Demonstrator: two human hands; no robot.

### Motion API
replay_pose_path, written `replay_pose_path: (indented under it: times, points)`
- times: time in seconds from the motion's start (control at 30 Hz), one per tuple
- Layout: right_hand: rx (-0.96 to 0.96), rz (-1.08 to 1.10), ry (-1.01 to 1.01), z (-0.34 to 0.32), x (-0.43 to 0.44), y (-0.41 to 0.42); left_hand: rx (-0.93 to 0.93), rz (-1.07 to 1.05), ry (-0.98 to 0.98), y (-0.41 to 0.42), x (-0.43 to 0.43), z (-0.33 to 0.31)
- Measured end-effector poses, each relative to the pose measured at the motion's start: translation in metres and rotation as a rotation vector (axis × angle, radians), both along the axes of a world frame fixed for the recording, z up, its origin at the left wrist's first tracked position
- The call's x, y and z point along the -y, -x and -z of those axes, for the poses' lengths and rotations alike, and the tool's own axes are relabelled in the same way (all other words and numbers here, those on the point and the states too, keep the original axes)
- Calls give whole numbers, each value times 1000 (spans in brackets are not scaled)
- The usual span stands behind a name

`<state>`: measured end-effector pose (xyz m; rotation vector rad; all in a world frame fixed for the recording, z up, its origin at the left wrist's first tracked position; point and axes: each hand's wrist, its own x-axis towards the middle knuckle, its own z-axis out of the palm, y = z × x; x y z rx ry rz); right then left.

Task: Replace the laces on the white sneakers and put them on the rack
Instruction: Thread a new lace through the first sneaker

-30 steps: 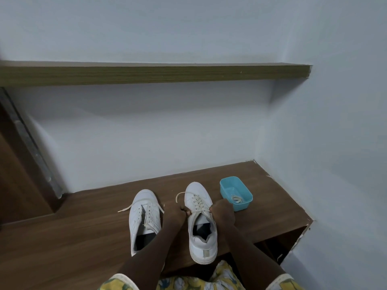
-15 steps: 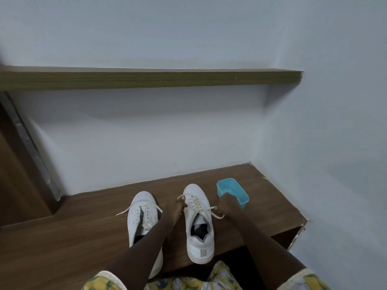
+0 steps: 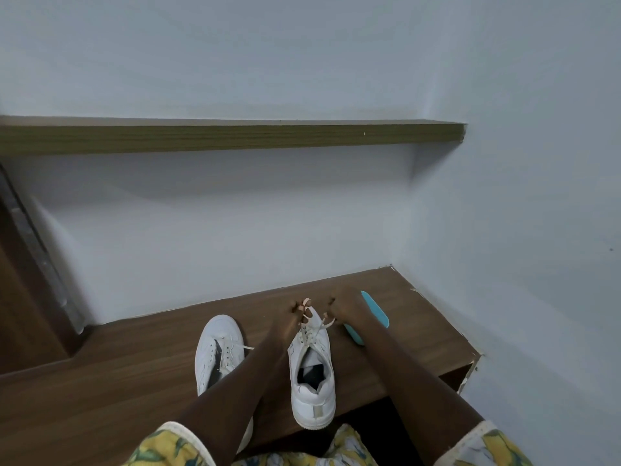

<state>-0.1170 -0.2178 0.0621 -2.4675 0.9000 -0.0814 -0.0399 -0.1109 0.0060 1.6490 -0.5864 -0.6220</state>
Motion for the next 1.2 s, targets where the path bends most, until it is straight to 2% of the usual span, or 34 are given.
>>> replay_pose_path:
  times: [0.13,0.27,0.5,0.6,0.7,0.83,0.93,1.07,1.2]
  points:
    - [21,-78,44,-11,-6,-3,62,-18,-26,3,0,4]
    - [60,-120,-15,-21,-11,-10,99,37,-86,6,1,6]
    - [123,-140,-75,-18,-11,-22,-152,-4,-29,9,-5,9]
    - [160,-148,-75,-12,-11,-21,-86,13,16,11,-7,9]
    - [261,-102,-161,-6,-11,-18,71,-13,-8,6,-3,16]
    - [279,-34,-231,4,-7,-14,63,-24,-15,0,0,23]
    - [222,-79,-268,15,-6,-7,-21,-47,3,-5,2,28]
    - [297,-35,-293,26,-1,-4,-129,-58,49,-5,3,25]
    - [348,86,-476,25,-6,-8,-247,-51,130,-6,4,24]
